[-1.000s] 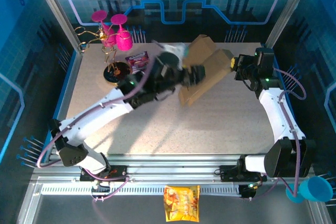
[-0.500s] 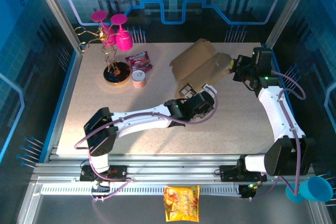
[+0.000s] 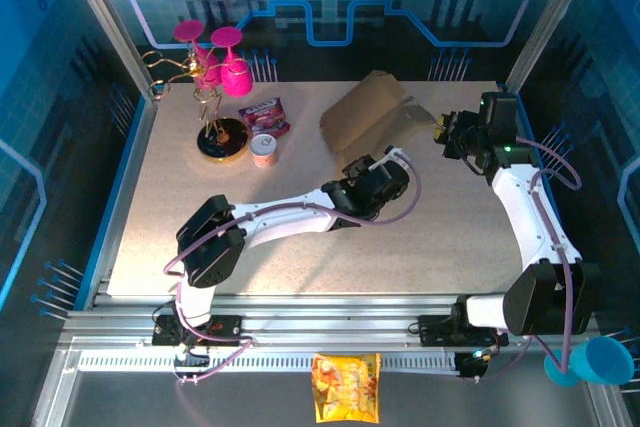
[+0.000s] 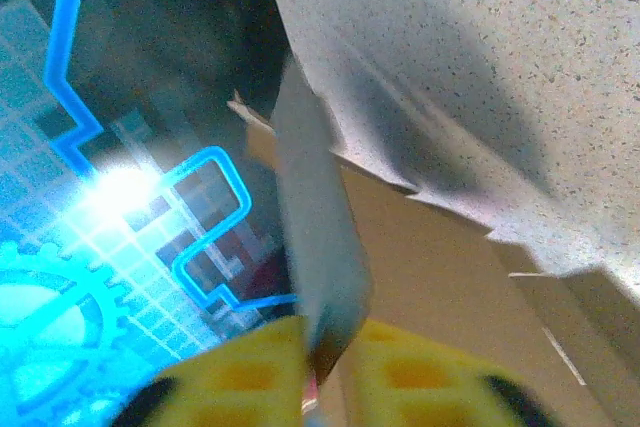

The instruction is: Fold the paper box

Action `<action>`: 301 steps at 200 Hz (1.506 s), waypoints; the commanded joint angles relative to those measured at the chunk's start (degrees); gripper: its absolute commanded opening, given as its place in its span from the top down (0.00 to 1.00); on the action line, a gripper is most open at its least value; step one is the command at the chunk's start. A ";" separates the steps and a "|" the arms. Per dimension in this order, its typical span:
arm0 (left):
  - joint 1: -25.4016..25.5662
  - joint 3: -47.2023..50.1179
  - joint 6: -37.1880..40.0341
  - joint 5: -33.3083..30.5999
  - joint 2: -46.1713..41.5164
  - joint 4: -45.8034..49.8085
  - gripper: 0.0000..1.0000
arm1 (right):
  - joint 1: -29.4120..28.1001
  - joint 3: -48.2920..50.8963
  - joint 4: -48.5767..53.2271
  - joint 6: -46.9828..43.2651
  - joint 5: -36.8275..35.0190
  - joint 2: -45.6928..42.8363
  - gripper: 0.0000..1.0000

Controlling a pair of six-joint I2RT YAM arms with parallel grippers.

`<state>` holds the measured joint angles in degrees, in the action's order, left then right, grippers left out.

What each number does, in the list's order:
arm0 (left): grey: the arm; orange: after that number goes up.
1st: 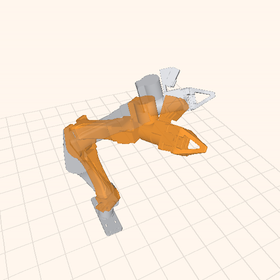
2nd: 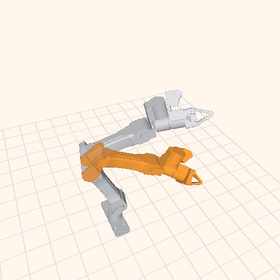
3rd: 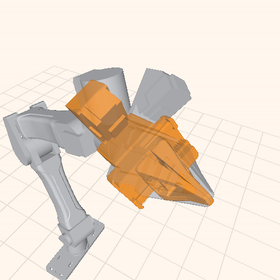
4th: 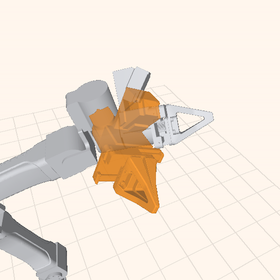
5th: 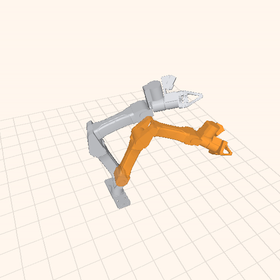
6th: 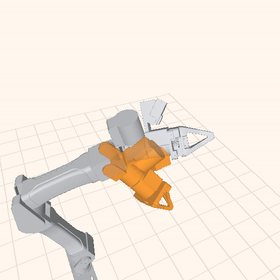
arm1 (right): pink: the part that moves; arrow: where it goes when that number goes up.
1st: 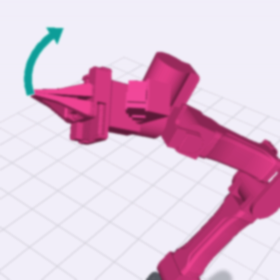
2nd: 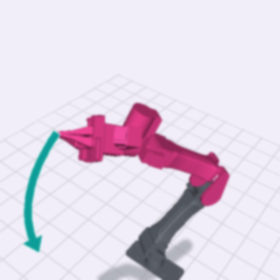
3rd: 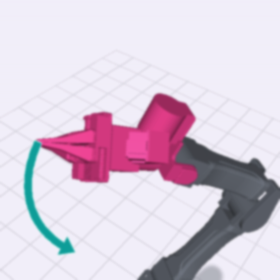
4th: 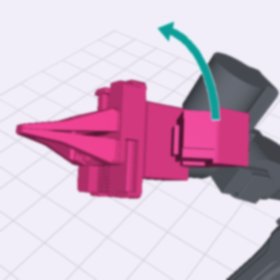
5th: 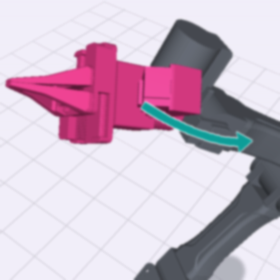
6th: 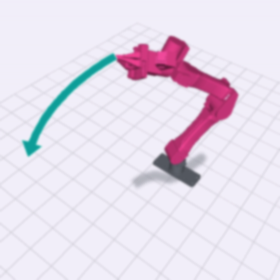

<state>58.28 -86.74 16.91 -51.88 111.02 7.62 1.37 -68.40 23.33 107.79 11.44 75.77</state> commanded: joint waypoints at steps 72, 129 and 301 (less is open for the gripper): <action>-2.69 -15.77 6.94 13.88 -14.73 18.11 1.00 | 5.45 -19.28 20.32 -37.43 -11.90 -5.12 0.16; -4.71 -25.95 3.81 26.45 -21.59 34.68 1.00 | 5.76 -29.60 24.82 -43.95 -21.06 -1.27 0.16; -27.91 -44.14 -10.53 60.48 7.10 61.22 1.00 | -15.26 -26.17 21.23 -44.01 -14.03 5.25 0.27</action>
<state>29.54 -128.29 5.93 9.69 118.50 68.12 -10.04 -95.94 48.27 60.23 -7.40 78.78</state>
